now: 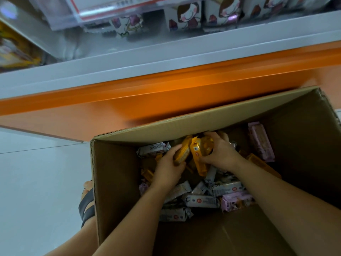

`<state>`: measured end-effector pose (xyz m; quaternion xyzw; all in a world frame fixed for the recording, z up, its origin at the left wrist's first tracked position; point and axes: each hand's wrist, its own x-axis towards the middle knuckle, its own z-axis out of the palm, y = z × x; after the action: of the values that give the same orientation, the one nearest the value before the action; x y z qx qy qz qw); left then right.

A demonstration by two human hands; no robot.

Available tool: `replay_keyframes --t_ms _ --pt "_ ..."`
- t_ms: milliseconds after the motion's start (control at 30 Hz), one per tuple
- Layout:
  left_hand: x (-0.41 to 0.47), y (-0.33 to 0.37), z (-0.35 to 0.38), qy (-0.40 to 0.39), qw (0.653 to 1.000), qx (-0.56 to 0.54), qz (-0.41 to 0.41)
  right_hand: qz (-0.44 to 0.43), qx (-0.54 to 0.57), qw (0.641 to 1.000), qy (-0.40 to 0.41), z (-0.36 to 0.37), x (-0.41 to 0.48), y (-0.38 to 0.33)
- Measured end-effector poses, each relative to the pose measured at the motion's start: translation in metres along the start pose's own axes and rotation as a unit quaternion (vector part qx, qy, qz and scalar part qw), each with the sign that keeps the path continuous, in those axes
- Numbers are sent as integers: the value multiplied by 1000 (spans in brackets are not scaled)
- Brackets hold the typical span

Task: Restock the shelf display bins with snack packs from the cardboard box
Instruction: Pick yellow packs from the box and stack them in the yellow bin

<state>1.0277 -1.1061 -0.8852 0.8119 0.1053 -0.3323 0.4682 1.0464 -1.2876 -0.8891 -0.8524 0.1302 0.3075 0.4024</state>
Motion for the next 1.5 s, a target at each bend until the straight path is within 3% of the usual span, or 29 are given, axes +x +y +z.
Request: replay_keyframes --t_ms 267,533,733,1067,1500 --pt "-2 -10 4 72 996 -6 -43 65 37 996 52 3 2 1" --pt "-3 -2 11 -2 999 -41 -36 57 64 996 -6 -1 8 11" --pt "-3 -7 15 2 998 -39 -39 51 82 995 -28 3 8 10" --pt "-26 11 2 -2 1000 -10 -7 -54 90 994 -14 -13 -31 -25" --pt "-153 82 -30 35 986 22 159 -192 77 967 149 -50 -187 -81"
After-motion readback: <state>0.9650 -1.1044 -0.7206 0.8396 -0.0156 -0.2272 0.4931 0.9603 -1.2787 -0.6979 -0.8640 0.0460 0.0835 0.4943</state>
